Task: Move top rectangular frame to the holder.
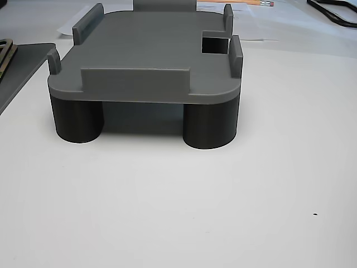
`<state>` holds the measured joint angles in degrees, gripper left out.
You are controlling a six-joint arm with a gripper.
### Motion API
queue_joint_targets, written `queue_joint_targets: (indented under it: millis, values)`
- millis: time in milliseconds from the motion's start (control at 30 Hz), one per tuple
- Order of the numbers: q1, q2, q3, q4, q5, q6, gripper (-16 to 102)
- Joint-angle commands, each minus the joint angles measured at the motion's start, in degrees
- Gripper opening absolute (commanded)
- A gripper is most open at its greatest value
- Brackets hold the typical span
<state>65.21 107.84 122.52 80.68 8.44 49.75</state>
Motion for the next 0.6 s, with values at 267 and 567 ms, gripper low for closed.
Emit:
queue_joint_targets:
  millis: [267, 567]
  values:
    - [-2.3, 0.0, -1.6, -0.6, -0.4, -2.9, 61]
    - [-2.4, 0.0, 0.2, -2.3, -0.8, -3.0, 46]
